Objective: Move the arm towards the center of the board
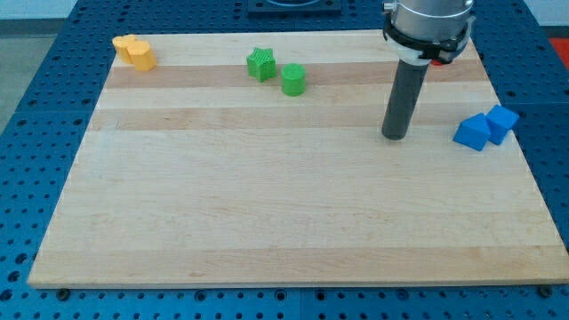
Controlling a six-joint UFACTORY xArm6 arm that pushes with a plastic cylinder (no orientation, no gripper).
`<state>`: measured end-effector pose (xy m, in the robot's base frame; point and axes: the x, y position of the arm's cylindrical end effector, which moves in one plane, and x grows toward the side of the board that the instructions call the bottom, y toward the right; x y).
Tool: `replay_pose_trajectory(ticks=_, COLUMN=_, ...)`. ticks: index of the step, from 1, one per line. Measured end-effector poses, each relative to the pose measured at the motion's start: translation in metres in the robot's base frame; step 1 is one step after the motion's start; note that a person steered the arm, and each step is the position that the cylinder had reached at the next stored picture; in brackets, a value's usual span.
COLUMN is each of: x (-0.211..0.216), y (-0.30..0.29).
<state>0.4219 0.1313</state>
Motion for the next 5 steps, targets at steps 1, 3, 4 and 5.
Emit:
replay_pose_trajectory(ticks=1, x=0.0, y=-0.012)
replay_pose_trajectory(ticks=3, x=-0.003, y=-0.05)
replay_pose_trajectory(ticks=4, x=-0.01, y=-0.065)
replay_pose_trajectory(ticks=5, x=-0.014, y=-0.067)
